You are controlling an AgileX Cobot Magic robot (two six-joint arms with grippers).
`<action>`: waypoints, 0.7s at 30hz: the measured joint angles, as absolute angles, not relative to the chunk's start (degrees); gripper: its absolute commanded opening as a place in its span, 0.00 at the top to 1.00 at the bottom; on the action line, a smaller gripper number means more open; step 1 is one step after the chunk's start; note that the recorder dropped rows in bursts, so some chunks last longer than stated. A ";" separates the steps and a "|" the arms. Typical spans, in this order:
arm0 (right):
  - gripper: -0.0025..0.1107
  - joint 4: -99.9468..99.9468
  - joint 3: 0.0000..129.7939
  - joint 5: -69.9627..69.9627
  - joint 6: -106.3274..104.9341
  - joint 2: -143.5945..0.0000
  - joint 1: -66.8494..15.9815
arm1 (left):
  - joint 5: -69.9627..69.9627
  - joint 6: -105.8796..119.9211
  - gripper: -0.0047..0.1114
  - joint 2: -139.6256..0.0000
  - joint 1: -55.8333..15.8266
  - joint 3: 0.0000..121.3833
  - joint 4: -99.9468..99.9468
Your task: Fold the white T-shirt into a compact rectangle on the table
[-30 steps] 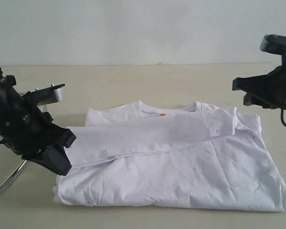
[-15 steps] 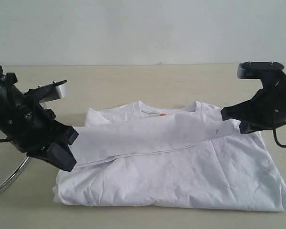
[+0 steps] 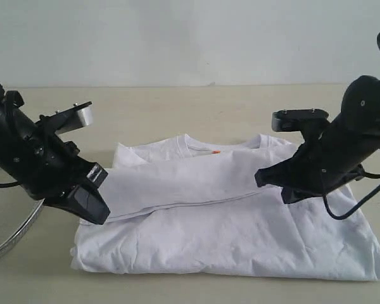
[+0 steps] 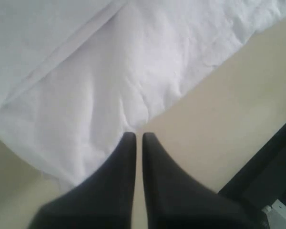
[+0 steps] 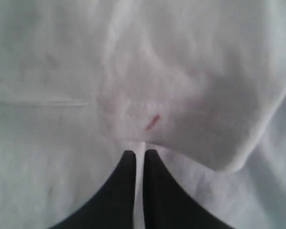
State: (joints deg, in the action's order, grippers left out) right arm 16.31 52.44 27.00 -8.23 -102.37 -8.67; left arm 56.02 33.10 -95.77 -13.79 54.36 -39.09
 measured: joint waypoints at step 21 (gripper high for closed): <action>0.98 12.62 67.84 22.62 4.30 -106.49 -6.86 | 58.05 33.10 0.92 -95.77 -13.79 54.36 -39.29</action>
State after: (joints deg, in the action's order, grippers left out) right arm 12.62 67.84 22.62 4.30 -106.49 -6.86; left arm 58.05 33.10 -95.77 -13.79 54.36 -39.29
